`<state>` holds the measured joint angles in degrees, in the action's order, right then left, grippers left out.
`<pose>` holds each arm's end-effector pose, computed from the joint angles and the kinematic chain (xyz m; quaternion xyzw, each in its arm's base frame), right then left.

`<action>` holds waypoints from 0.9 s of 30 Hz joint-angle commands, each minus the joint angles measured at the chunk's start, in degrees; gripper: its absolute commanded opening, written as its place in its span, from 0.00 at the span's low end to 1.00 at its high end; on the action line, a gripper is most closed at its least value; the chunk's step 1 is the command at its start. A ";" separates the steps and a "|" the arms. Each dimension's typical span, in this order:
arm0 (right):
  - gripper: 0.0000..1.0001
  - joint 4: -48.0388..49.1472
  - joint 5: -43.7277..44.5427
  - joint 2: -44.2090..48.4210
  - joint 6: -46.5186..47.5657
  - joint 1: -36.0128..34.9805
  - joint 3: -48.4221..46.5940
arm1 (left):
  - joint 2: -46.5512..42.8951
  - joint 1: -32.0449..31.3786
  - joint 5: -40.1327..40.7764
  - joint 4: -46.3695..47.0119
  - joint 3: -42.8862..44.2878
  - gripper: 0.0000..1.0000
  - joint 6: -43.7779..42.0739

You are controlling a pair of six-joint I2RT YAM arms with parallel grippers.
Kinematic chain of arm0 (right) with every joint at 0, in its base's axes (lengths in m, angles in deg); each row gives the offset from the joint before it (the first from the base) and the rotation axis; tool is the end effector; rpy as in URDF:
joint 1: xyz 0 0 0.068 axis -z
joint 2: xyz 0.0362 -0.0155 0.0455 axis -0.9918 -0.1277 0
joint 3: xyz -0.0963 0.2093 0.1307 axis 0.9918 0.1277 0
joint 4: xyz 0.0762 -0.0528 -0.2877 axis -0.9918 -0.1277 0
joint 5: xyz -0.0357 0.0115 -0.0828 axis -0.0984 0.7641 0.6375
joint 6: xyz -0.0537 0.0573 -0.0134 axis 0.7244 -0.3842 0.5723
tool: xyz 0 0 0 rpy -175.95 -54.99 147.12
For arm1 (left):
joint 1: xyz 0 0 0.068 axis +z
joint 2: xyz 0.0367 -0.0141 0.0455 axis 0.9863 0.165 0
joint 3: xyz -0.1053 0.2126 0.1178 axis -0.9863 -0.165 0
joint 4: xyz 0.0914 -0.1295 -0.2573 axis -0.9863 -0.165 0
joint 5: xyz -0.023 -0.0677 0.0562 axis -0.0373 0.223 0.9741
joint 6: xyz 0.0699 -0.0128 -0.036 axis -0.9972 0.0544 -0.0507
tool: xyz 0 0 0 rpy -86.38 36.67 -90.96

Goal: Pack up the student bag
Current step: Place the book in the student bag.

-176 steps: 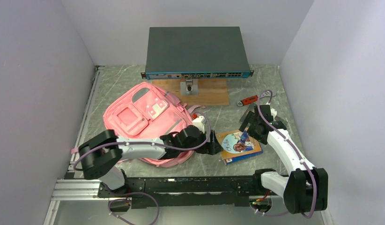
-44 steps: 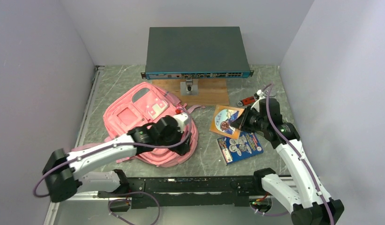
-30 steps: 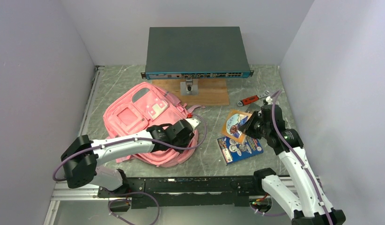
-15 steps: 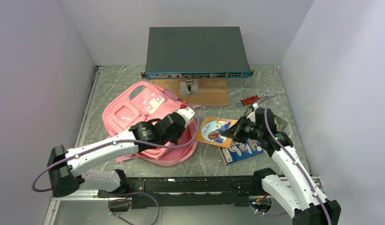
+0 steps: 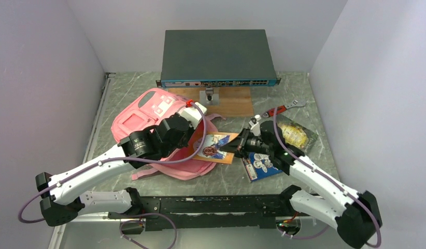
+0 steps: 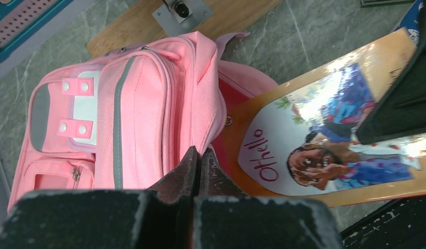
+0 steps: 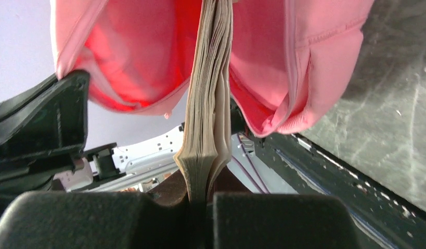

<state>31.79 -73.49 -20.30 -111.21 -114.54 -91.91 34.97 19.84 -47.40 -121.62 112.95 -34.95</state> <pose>0.2109 0.1733 0.2220 0.1675 0.8126 0.5457 0.1177 0.1755 -0.2431 0.3583 0.2757 0.8031 -0.0757 0.5228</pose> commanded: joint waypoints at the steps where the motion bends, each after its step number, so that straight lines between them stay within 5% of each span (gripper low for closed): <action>1: 0.00 15.97 9.02 -6.12 -5.16 -5.25 -1.99 | -2.38 -0.06 2.42 3.71 5.45 0.00 -2.25; 12: 0.00 35.65 20.25 -29.82 -4.29 -14.11 -11.66 | -2.46 -0.09 -2.18 0.80 7.88 0.00 -2.86; 24: 0.00 45.15 34.84 -53.20 -7.39 -20.23 -24.06 | -2.01 -0.07 -3.87 -2.50 12.41 0.00 -6.82; 25: 0.02 44.52 35.75 -55.51 -7.40 -20.46 -26.04 | -2.09 -0.07 -3.82 -2.46 12.55 0.00 -6.95; 27: 0.22 46.25 35.49 -59.44 -8.66 -20.59 -27.30 | -2.17 -0.07 -3.68 -2.29 12.56 0.00 -7.00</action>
<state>69.86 -43.26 -74.44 -118.05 -134.54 -114.09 34.36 19.95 -50.46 -131.12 120.68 -40.28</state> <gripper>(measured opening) 0.072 0.022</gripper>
